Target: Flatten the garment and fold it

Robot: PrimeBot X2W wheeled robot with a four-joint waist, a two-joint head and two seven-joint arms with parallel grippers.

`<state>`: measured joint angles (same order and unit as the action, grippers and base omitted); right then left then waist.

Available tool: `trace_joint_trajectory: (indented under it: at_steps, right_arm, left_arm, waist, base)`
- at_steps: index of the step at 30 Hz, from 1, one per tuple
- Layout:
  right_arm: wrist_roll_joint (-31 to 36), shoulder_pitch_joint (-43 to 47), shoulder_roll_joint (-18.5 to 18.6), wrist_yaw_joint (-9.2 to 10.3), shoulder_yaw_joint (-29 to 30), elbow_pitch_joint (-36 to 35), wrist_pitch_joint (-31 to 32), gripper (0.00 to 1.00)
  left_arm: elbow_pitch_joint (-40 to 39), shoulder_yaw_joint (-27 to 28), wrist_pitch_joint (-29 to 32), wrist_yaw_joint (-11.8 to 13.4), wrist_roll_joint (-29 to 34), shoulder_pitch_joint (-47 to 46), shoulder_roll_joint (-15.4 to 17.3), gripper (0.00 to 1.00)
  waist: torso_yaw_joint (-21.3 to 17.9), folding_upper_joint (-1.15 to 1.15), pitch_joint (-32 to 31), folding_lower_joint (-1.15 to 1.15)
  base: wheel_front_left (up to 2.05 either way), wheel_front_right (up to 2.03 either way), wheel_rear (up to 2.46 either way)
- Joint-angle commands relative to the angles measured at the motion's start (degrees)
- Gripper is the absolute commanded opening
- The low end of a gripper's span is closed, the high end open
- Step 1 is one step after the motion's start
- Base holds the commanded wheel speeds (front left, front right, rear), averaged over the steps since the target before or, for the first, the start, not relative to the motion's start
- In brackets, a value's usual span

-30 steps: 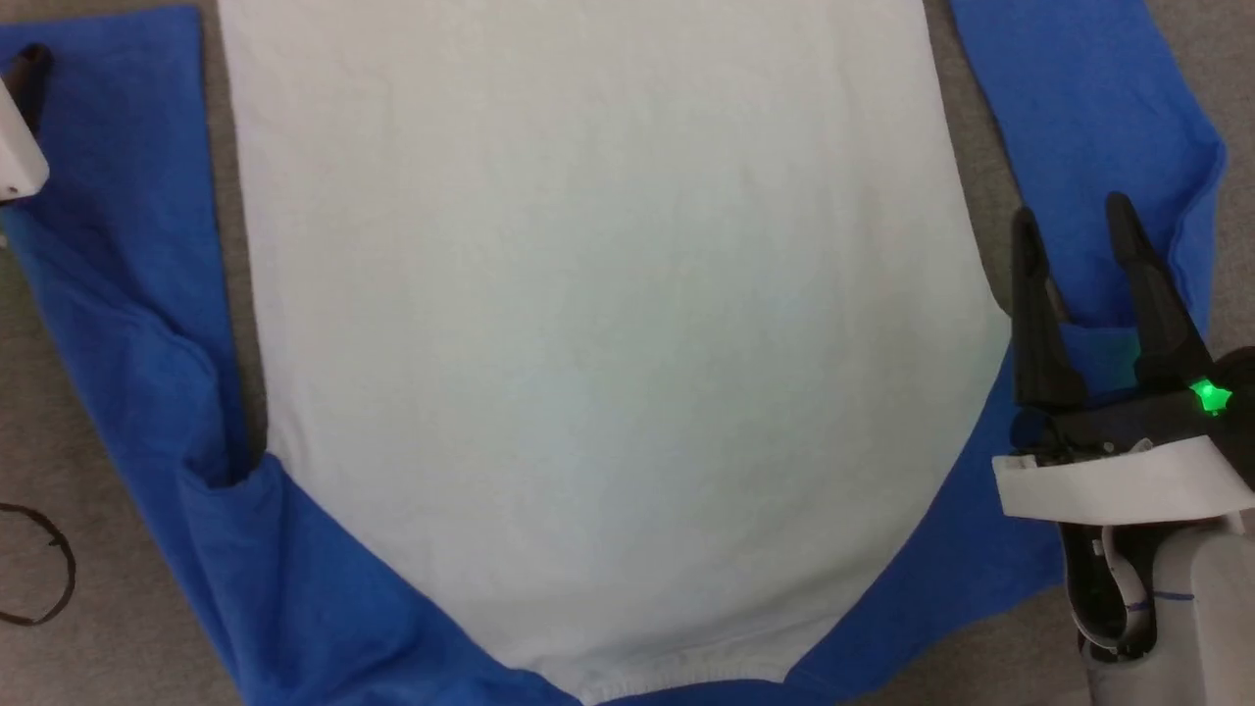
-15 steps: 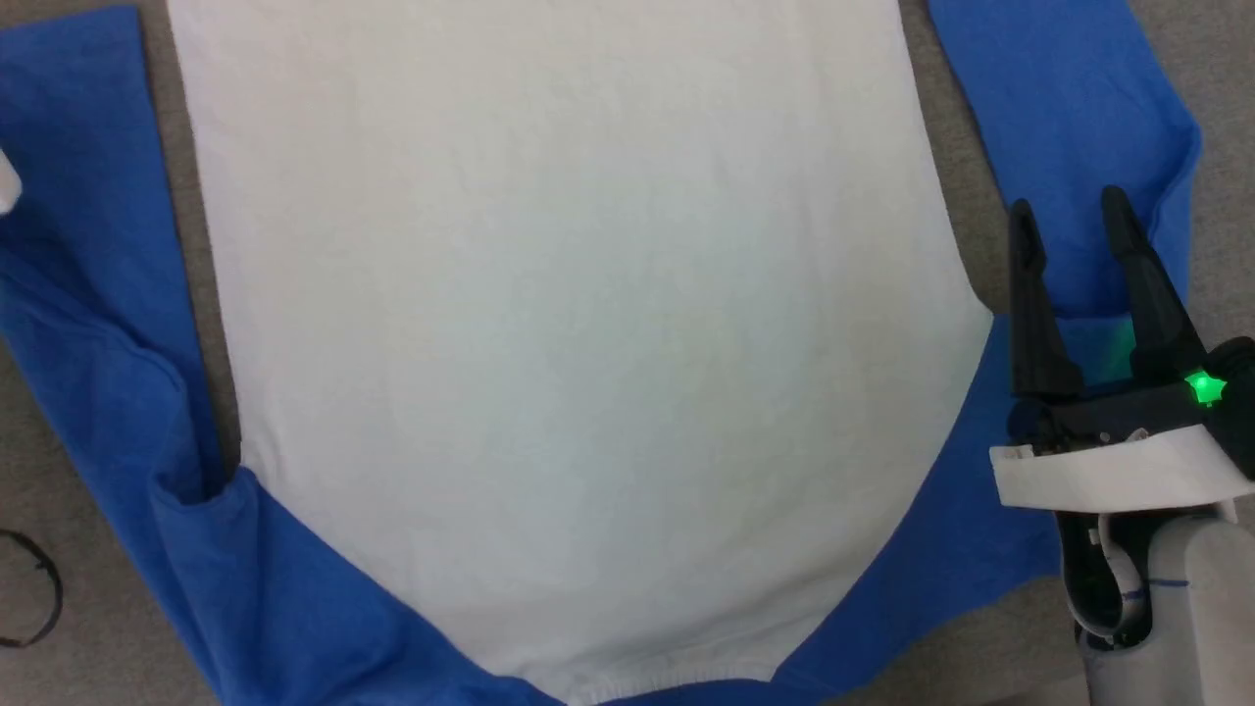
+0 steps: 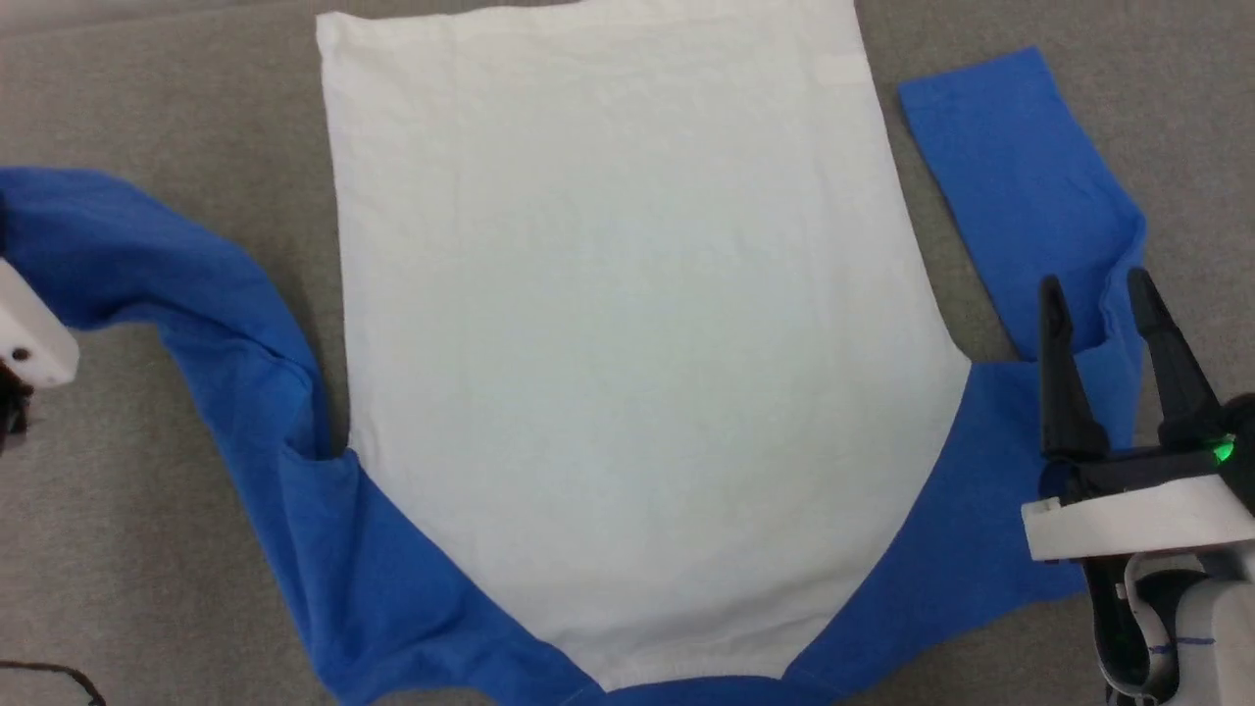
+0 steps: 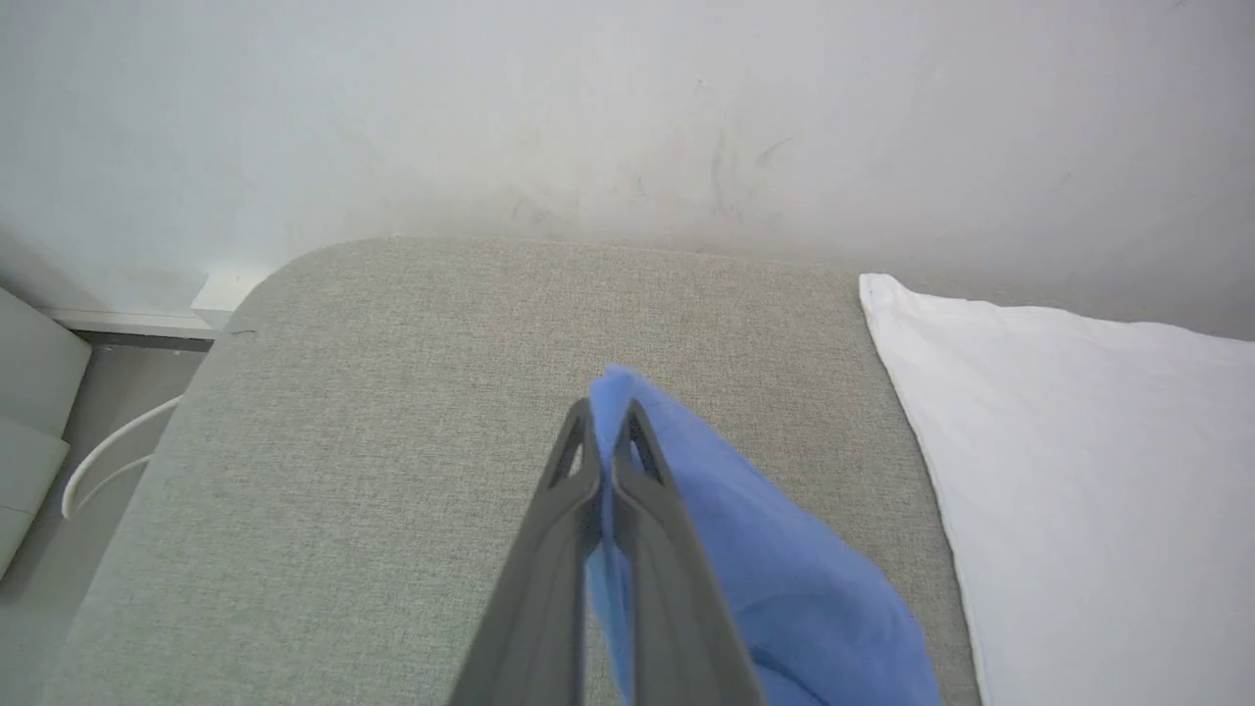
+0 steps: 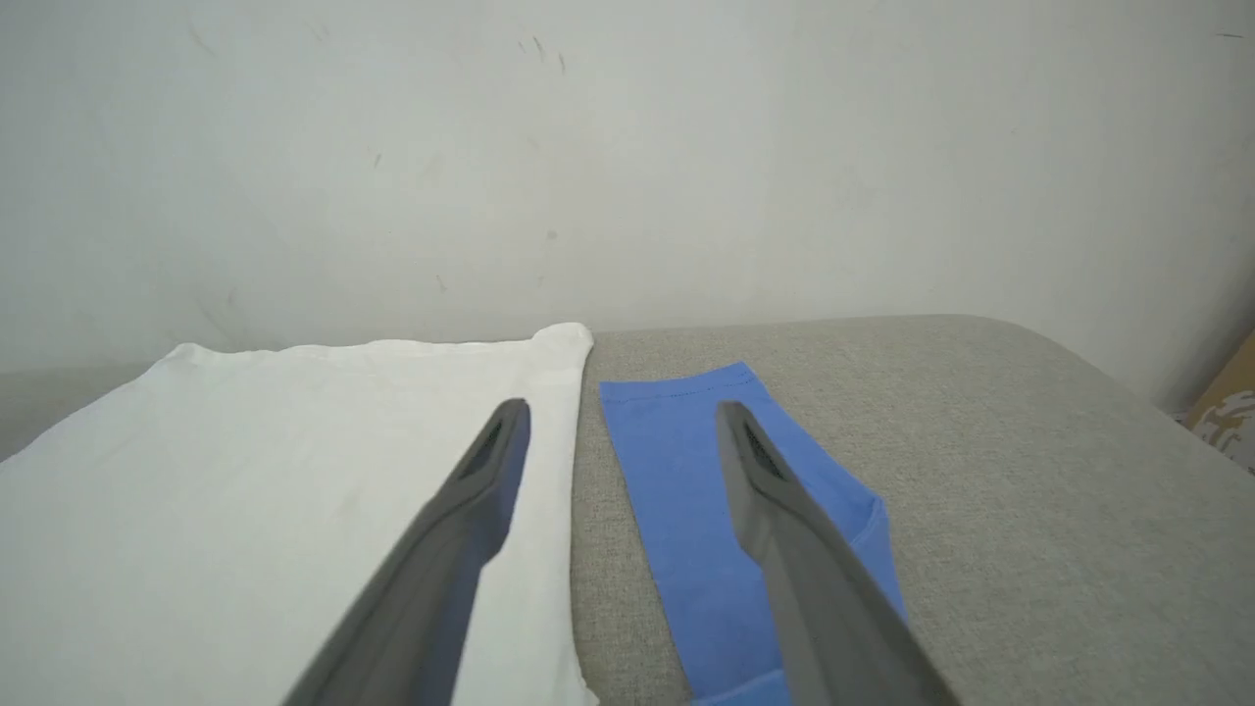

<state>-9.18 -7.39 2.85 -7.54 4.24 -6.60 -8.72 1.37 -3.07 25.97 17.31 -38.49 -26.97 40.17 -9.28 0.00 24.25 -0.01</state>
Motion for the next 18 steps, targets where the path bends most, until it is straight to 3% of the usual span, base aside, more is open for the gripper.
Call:
trace_joint_trajectory:
  at_steps: [1,8,18]
  right_arm:
    - [0.4,1.5,0.0,0.05,0.6,-0.8,0.7,1.0]
    - [0.1,5.4,0.0,0.05,2.1,-3.1,2.8,1.0]
    - [-0.3,7.4,0.0,0.05,1.8,-4.6,4.4,1.0]
  left_arm:
    - [-2.6,1.3,-0.8,1.0,-0.2,3.4,0.0,0.0]
    - [-14.8,5.7,-2.1,4.5,-0.1,13.0,0.7,0.0]
    - [-28.0,5.9,-0.9,6.0,0.9,17.8,1.5,0.0]
  waist:
    - [4.6,0.0,-7.9,0.01]
    - [7.1,0.0,-12.6,0.01]
    - [8.2,0.0,-15.7,0.01]
  base:
    - [0.0,0.0,0.0]
    - [0.0,0.0,0.0]
    - [0.0,0.0,0.0]
